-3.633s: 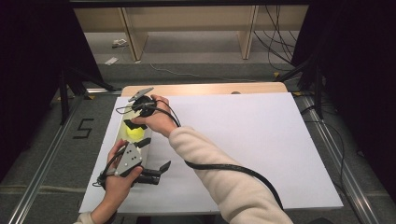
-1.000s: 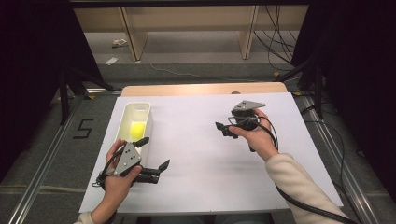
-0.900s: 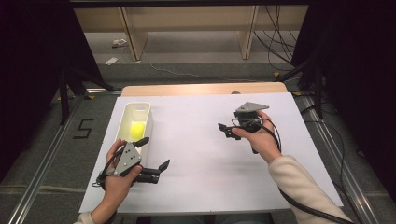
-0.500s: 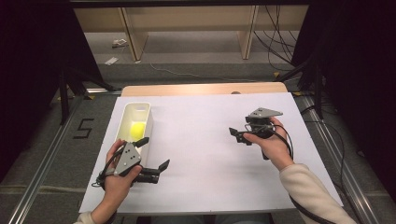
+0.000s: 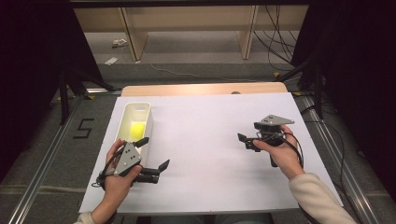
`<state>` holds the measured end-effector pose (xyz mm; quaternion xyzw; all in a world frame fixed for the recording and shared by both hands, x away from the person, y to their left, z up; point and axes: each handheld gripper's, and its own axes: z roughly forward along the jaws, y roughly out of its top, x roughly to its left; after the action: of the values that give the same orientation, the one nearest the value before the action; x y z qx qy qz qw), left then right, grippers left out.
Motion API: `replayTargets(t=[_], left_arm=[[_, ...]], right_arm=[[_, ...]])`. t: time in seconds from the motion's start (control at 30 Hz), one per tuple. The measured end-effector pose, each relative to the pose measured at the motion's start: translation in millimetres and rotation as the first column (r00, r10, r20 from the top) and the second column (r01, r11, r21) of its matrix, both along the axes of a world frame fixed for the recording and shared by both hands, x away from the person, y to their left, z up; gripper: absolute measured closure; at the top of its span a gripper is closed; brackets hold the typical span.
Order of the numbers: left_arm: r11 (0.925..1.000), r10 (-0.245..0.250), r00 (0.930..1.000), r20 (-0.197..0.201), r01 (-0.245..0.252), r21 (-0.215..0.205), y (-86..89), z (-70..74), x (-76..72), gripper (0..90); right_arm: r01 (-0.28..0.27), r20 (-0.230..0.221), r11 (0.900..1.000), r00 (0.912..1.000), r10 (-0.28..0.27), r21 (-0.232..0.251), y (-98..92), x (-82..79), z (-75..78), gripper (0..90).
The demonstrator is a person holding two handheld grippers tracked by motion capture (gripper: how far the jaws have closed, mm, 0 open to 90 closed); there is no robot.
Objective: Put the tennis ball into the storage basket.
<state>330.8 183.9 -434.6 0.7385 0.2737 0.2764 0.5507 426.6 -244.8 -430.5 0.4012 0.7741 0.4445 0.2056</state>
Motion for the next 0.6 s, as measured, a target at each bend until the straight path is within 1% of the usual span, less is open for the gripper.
replayTargets(t=[0.17,0.33,0.43,0.6], left_arm=[[1.0,0.002,1.0,0.0,-0.002,0.0,0.2,0.1,-0.1,0.0],[1.0,0.001,1.0,0.0,-0.001,-0.001,0.2,0.2,-0.2,0.0],[1.0,0.0,1.0,0.0,0.0,-0.001,0.2,0.2,-0.1,0.0],[1.0,-0.001,1.0,0.0,0.001,0.0,0.2,0.5,-0.3,0.0]], right_arm=[[0.001,0.005,1.0,1.0,-0.001,0.006,-5.3,-5.8,-1.0,17.9],[-0.011,0.014,1.0,0.9998,0.01,0.021,-11.0,-13.0,-3.6,17.7],[-0.011,0.013,0.999,0.9999,0.011,0.041,-15.1,-16.8,-5.0,17.1],[-0.019,0.015,0.999,0.9997,0.018,0.044,-17.7,-21.7,-6.6,16.9]])
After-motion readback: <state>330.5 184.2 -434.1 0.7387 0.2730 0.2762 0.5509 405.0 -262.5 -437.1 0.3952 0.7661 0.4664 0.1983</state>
